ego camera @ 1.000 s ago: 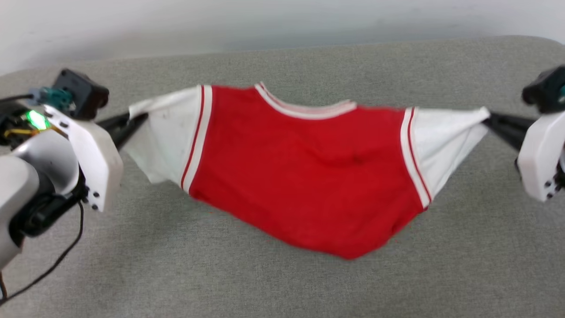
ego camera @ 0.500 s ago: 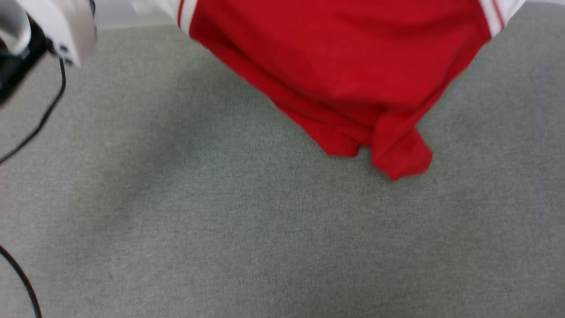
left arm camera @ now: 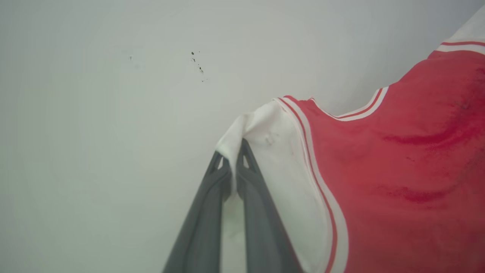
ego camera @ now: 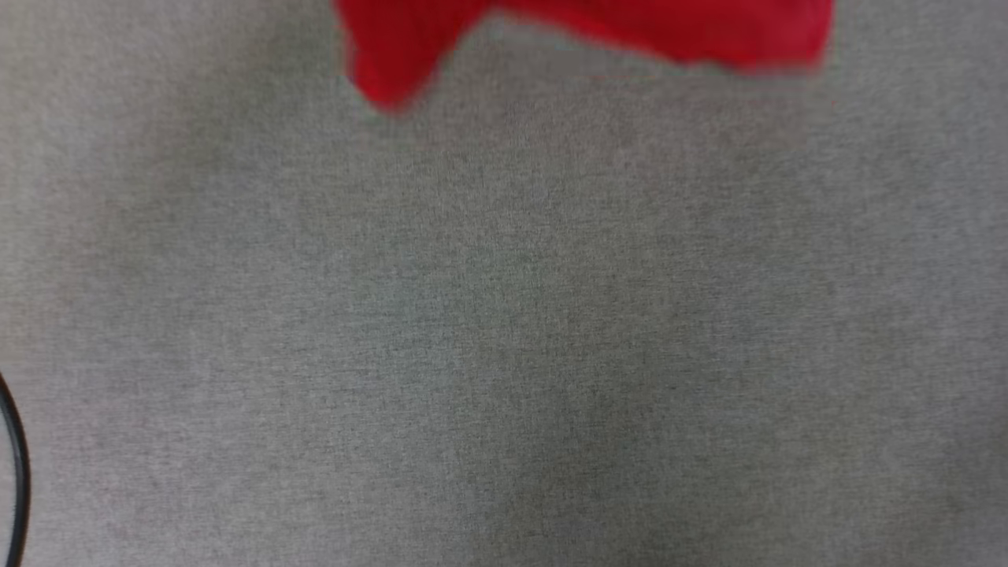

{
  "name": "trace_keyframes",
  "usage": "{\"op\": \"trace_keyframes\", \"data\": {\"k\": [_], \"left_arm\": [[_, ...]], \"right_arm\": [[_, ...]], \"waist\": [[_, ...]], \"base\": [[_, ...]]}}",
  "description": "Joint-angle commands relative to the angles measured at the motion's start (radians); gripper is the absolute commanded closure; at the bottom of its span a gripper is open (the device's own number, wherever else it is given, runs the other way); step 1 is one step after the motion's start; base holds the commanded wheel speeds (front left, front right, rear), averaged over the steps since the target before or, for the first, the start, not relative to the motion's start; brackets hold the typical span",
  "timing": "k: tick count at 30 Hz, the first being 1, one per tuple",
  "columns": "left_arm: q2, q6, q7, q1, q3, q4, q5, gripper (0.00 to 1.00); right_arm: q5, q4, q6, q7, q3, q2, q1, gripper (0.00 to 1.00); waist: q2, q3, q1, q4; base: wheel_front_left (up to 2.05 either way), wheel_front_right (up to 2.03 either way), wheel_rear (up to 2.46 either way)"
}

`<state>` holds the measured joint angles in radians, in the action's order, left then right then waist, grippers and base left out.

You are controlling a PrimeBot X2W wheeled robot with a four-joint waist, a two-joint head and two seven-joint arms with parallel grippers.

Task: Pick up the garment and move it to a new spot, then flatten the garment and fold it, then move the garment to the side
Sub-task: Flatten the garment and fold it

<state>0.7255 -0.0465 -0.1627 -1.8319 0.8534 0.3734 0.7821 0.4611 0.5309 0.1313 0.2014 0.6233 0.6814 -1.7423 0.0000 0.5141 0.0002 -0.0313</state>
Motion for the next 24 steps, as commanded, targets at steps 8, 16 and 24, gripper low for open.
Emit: {"op": "trace_keyframes", "data": {"k": [8,16,24], "left_arm": [[-0.092,-0.046,0.063,-0.194,-0.024,0.179,-0.019,1.00],[-0.111,-0.070,0.126,-0.170,0.003,0.291,-0.011,1.00],[-0.105,-0.081,0.201,-0.016,0.050,0.340,0.023,1.00]], "right_arm": [[-0.103,0.125,-0.001,-0.056,-0.005,-0.076,-0.201,1.00],[-0.101,0.227,-0.001,-0.111,0.046,-0.114,-0.185,1.00],[-0.065,0.274,-0.001,-0.199,0.149,-0.135,-0.049,1.00]], "waist": [[0.0000,0.072,-0.0002,0.017],[0.0000,0.102,-0.0002,0.020],[0.0000,0.084,-0.0002,0.020]], "base": [[0.00,0.00,0.00],[0.00,0.00,0.00],[0.00,0.00,0.00]]}}
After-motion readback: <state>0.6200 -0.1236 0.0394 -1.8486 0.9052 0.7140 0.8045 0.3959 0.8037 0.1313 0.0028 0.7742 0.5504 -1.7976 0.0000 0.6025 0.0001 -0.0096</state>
